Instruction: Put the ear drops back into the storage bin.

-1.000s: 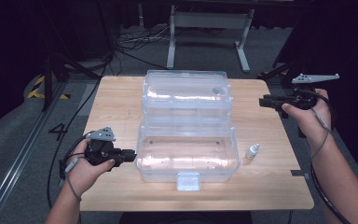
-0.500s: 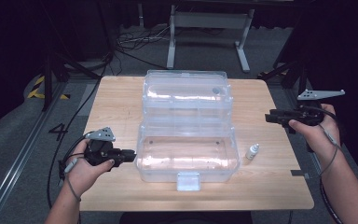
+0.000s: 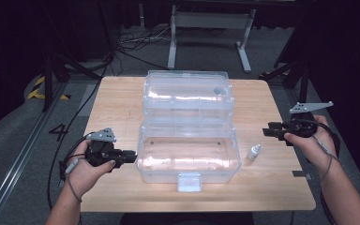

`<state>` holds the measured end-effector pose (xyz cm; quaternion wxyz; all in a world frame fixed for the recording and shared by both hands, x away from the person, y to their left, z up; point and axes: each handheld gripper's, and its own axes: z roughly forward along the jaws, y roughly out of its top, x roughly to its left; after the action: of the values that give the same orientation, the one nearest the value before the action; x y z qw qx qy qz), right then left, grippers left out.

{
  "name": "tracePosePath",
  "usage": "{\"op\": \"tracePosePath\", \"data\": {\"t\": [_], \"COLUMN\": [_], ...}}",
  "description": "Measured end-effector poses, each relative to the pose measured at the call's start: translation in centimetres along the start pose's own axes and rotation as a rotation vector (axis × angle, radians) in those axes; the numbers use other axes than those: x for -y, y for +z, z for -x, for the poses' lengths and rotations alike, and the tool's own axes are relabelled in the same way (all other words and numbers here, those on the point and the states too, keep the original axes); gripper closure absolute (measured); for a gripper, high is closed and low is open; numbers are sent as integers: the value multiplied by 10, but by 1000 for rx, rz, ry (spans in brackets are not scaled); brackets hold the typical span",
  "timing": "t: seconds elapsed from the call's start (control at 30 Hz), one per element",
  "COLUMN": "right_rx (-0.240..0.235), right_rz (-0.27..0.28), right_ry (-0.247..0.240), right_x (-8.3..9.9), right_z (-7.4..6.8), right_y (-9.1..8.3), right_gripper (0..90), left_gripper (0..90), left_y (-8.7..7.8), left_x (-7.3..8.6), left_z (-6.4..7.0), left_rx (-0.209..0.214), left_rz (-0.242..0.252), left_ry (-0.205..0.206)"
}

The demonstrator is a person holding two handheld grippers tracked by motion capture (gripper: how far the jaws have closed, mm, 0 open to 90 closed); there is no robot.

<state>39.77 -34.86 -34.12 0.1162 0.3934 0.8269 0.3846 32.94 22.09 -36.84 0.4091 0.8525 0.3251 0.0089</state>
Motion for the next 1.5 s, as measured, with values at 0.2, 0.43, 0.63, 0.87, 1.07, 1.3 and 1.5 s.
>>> {"op": "tracePosePath", "data": {"t": [0.2, 0.43, 0.63, 0.87, 1.07, 1.3, 1.5], "right_rx": [14, -2, -9, -15, -14, 23, 31], "right_rz": [-55, -119, -173, -240, -297, -368, -407], "right_ry": [5, 4, -6, -22, -47, -92, -125], "right_x": [10, 19, 24, 26, 27, 25, 23], "right_z": [2, 2, 1, -1, -3, -4, -7], "right_y": [12, 24, 34, 45, 56, 64, 70], "right_gripper": [509, 463, 452, 471, 515, 562, 628], "left_gripper": [780, 782, 782, 775, 773, 773, 772], "left_y": [0, 1, 0, 1, 0, -1, -1], "left_x": [0, 0, 1, 1, 2, 2, 3], "left_z": [-1, -1, -1, -1, -1, -1, -3], "left_rx": [0, 1, 0, -4, -5, -6, -9], "left_rz": [-4, -6, -8, -13, -14, -15, -13], "left_ry": [2, -2, -1, -2, -3, -6, -8]}}
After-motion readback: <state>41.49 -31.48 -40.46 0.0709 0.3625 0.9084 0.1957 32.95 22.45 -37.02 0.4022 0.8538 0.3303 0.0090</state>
